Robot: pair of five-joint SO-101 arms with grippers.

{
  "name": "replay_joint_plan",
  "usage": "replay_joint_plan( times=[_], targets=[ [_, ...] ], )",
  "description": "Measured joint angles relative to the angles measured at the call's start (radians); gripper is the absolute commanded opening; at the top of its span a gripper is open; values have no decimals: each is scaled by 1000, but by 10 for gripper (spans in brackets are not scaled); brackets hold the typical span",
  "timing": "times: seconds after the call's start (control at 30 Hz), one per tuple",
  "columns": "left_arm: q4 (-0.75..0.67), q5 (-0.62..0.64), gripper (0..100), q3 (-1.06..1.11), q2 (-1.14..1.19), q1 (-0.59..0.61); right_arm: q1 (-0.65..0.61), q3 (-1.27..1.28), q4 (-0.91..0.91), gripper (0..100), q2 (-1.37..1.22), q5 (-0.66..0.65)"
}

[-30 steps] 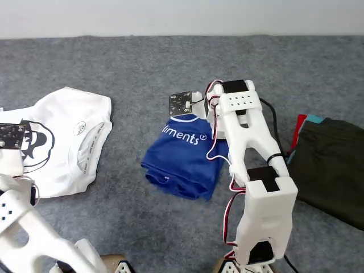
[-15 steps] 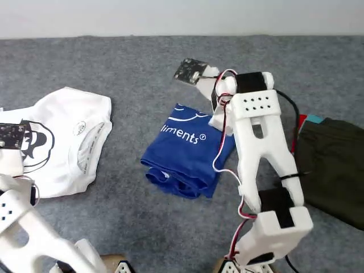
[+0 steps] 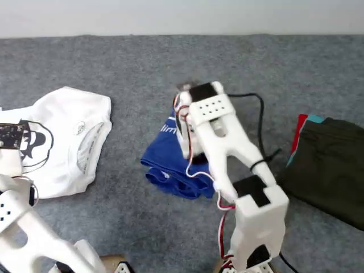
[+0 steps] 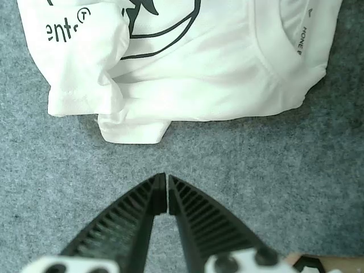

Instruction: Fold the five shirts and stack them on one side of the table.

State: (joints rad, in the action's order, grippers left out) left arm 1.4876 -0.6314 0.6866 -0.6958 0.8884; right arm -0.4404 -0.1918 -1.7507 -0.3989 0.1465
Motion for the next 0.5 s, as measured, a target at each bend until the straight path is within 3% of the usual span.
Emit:
replay_joint_plan(
  times=[0.23,0.5],
  targets=[
    [0,0,14,0,0,0,-2,229,-2,9,-3,35],
    [0,0,14,0,0,0,-6,238,-3,9,232,35]
  ],
)
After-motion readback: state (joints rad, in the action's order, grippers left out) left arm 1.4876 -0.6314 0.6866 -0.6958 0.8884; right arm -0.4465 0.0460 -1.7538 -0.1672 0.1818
